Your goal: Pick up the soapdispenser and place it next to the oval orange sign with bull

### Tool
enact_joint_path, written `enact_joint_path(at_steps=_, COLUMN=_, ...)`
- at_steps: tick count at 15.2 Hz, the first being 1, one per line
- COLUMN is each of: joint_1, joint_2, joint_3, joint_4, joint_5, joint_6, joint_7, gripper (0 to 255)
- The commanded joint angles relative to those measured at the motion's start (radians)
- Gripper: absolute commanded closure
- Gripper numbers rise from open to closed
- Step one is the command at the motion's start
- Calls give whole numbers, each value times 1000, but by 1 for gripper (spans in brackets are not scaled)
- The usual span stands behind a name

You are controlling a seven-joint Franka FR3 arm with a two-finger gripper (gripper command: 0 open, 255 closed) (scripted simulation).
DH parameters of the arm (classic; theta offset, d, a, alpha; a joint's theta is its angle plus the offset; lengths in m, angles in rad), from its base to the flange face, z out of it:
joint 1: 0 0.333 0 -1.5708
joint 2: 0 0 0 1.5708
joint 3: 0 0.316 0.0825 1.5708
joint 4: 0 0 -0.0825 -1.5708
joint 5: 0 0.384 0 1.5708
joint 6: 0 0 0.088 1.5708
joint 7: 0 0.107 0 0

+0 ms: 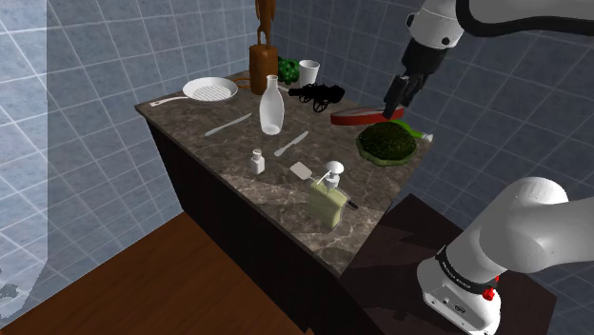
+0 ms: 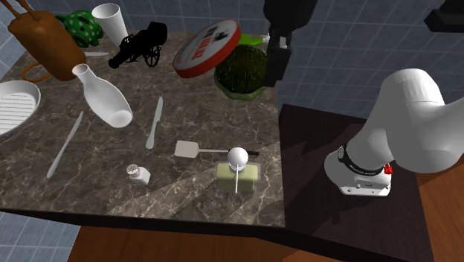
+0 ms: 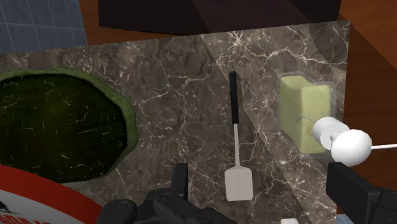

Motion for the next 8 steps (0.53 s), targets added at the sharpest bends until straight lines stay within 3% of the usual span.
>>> enact_joint_path(at_steps=1, joint_1=0, joint_2=0, joint_3=0, joint_4=0, joint_5=0, joint_6=0, joint_7=0, gripper=0)
enact_joint_path(at_steps=8, joint_1=52, joint_2=-46, joint_3=110, joint_4=-223, joint_5=52, joint_6=214, joint_7=96, gripper=0)
